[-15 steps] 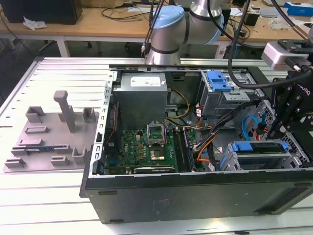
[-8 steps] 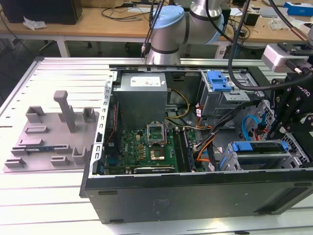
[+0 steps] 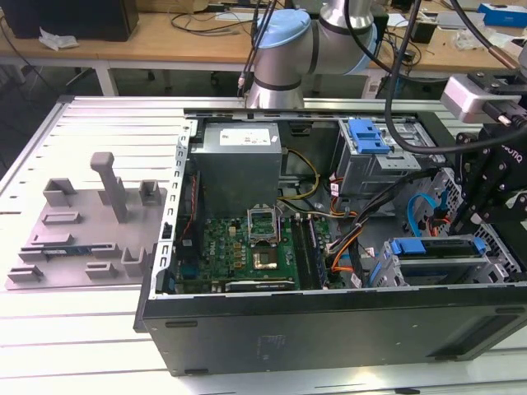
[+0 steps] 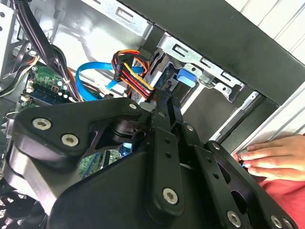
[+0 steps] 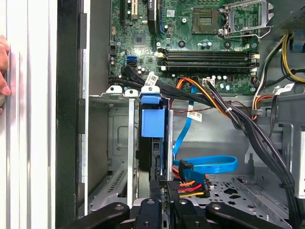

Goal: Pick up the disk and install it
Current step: 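Insert the first disk wire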

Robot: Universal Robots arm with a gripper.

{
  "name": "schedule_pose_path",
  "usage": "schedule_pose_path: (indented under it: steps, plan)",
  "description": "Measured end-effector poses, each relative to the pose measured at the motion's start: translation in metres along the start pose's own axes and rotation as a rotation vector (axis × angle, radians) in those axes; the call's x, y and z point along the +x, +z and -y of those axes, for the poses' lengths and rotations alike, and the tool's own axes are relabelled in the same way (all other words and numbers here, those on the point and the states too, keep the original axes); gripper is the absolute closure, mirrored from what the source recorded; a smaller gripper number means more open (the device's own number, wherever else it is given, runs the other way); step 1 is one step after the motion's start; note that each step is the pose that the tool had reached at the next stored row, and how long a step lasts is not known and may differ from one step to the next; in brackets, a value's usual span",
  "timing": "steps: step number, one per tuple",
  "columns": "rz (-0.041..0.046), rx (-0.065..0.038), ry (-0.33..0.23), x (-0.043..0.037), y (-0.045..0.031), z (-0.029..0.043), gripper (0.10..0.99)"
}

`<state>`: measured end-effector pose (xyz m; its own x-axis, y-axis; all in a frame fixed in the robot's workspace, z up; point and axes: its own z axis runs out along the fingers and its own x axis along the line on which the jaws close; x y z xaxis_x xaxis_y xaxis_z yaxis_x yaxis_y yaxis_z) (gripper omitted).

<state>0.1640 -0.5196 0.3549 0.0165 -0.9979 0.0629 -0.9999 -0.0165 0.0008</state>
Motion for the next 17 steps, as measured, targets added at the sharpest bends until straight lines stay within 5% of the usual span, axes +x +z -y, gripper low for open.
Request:
schedule_pose_path:
  steps: [17]
  plan:
    - [0.0000,0.000,0.004,0.0019,0.0010,0.0000,0.922]
